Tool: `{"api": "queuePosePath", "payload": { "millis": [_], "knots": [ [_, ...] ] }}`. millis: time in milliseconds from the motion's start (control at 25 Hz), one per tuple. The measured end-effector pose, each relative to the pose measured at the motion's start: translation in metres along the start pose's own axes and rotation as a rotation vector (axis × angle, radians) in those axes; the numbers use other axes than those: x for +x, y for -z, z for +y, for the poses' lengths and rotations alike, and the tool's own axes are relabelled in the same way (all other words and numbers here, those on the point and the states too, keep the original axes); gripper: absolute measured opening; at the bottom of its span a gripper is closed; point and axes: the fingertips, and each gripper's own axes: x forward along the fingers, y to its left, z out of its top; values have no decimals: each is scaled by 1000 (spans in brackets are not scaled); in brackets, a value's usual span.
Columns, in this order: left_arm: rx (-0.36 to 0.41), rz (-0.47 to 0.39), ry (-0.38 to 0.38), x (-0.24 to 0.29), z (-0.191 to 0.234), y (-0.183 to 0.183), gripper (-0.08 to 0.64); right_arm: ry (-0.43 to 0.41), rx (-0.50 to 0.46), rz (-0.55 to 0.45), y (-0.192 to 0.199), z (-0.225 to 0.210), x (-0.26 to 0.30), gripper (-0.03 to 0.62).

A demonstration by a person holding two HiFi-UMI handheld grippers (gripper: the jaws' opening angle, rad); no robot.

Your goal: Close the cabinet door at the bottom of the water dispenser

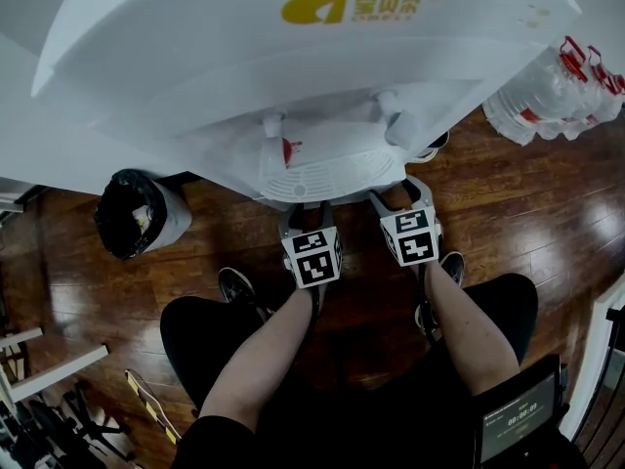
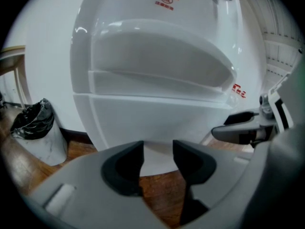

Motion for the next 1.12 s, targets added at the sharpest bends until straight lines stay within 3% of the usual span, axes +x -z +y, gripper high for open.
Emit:
{"api": "queuePosePath", "payload": {
  "millis": [1120],
  "knots": [
    [40,-6,-28,7,6,1,195,-2,-3,-22,-11,-5,9,291]
  ]
}}
